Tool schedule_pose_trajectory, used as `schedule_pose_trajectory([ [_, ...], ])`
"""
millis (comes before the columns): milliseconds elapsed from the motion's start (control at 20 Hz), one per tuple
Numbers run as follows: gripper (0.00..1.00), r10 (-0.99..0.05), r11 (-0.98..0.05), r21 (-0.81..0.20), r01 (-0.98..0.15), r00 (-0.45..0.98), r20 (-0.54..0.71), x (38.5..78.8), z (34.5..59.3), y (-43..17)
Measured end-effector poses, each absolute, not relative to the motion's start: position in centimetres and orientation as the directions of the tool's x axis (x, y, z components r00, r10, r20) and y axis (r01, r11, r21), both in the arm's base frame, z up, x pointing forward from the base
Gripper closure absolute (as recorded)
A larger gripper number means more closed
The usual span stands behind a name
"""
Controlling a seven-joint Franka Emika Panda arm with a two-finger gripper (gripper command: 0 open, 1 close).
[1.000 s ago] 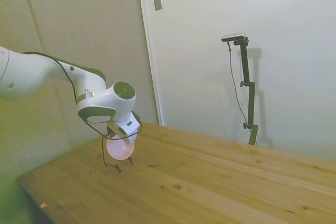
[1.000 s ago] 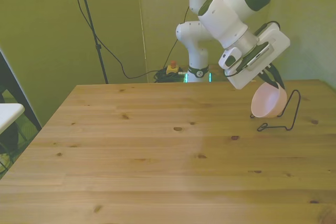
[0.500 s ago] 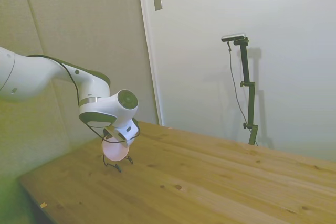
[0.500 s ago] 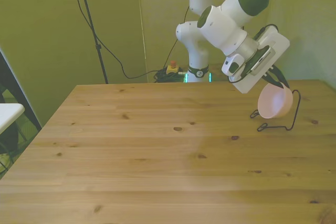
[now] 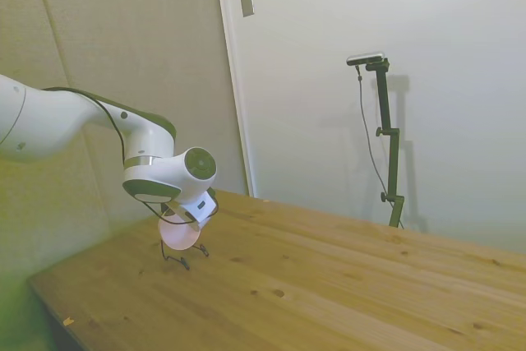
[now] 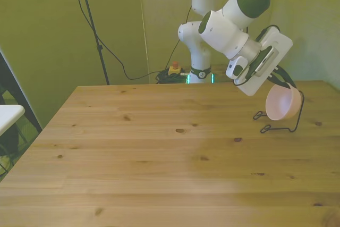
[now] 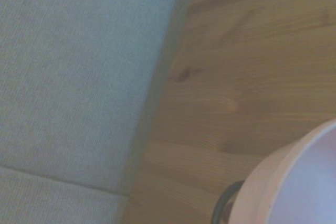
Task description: Load the bowl
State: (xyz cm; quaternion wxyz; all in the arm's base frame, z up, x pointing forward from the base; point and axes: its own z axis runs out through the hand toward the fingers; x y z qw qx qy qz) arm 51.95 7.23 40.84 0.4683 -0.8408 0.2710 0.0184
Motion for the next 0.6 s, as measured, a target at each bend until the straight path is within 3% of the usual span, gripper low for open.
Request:
schedule_pose_trajectory([
  [600, 1.0, -0.434, -0.407, -0.775, -0.483, 0.849, -0.301, 52.2, 39.1, 7.3],
])
